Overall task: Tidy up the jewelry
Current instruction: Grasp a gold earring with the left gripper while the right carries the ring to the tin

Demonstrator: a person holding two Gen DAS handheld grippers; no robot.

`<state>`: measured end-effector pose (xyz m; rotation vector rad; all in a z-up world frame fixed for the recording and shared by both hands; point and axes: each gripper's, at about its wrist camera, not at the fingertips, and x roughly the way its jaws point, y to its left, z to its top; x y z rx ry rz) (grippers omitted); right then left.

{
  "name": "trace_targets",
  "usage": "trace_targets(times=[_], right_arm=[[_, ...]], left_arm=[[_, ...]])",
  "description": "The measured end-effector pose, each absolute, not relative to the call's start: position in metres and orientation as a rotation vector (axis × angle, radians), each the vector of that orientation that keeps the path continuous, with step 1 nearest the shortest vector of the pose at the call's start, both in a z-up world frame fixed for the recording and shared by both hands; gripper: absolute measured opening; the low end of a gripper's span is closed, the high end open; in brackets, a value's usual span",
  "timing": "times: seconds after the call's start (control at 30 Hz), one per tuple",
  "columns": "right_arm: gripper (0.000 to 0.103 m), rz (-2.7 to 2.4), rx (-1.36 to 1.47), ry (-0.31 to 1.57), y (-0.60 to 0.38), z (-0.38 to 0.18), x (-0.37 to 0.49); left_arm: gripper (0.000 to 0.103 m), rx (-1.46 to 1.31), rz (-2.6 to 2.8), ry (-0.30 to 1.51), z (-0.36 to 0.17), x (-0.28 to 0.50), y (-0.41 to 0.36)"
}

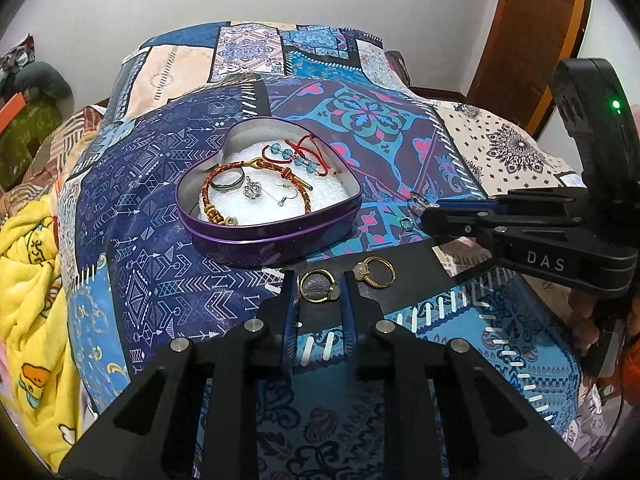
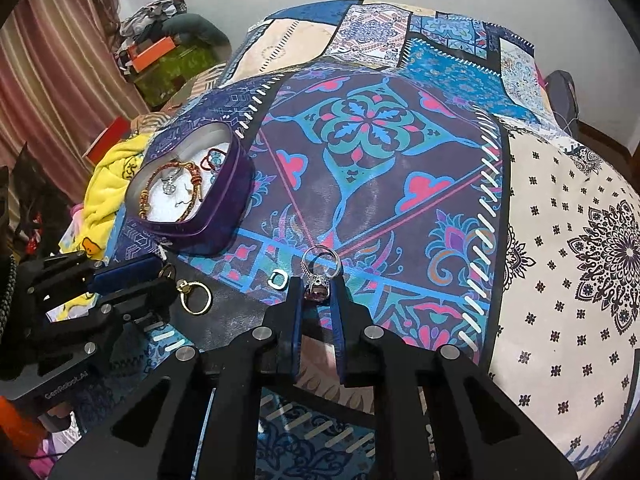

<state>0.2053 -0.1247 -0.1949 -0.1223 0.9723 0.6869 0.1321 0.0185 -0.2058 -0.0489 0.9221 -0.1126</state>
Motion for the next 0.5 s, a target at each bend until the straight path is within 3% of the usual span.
trace_targets(times=[0.5], right_arm=[[0.012,0.696,-0.136,0.874,-0.126,-0.157,0.197]], left_arm=[[0.02,-0.074,-0.097,0.864,-0.177,0.117,0.025]])
